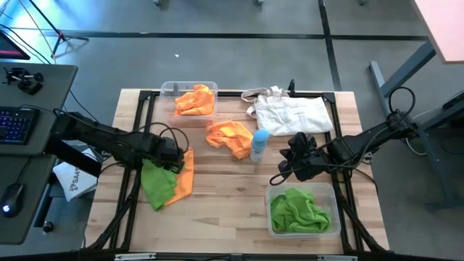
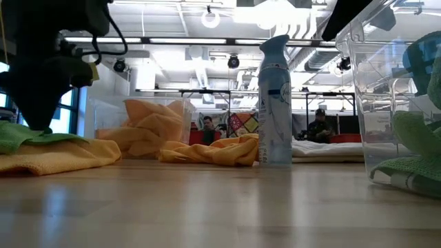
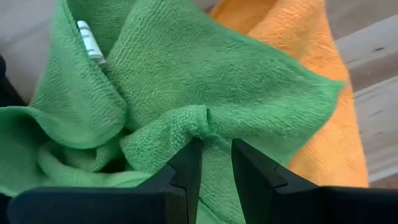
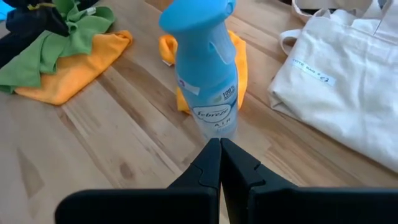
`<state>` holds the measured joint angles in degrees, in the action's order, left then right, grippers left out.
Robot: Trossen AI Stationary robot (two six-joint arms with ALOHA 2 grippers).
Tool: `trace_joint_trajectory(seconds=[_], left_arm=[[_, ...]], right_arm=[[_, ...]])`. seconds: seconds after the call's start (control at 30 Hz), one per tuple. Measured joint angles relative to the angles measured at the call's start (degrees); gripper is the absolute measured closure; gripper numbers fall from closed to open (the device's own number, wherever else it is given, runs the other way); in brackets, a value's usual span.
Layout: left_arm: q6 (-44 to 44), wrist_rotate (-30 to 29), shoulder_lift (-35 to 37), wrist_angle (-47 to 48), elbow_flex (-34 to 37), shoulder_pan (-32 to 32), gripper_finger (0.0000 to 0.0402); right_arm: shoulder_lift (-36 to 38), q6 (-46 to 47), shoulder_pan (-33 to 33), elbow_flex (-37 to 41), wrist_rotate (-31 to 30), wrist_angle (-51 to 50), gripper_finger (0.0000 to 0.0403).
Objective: Sort microfiber towel by color & place in baskets
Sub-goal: Put the green microfiber towel into the bottom transparent bin
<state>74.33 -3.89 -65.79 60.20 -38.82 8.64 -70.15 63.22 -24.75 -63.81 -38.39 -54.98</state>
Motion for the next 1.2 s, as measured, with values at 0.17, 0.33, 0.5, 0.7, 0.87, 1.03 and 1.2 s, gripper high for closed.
trace_joint_trajectory(seconds=[0.17, 0.33, 0.5, 0.7, 0.87, 1.03, 1.2], left_arm=[[-0.05, -0.12, -0.03, 0.25, 0.56, 0.0, 0.0372], [-2.36, 0.85, 0.66, 0.1, -0.28, 0.02, 0.0395], [-4.59, -1.03, 2.04, 0.09, -5.81, 0.76, 0.0401], [-6.65, -6.03, 2.55, 4.23, -12.43, 1.28, 0.0401], [-5.76, -5.74, 2.5, 6.16, -10.81, 1.18, 0.0401], [-5.84, -1.93, 2.22, 5.82, -6.53, 1.18, 0.0376], [-2.64, 1.65, 2.15, 5.28, -1.35, 1.16, 0.0324]], right_arm=[[0.02, -0.04, 0.0, 0.0, -0.62, 0.22, 0.0403], [0.02, -0.09, 0.0, 0.0, -0.64, 0.22, 0.0403], [0.02, -0.16, 0.0, 0.0, -0.64, 0.22, 0.0403], [0.02, -0.3, 0.0, 0.0, -0.65, 0.2, 0.0403], [0.02, -0.46, 0.0, 0.0, -0.66, 0.2, 0.0403], [0.02, -0.46, 0.0, 0.0, -0.66, 0.2, 0.0403], [0.02, -0.46, 0.0, 0.0, -0.66, 0.2, 0.0403]])
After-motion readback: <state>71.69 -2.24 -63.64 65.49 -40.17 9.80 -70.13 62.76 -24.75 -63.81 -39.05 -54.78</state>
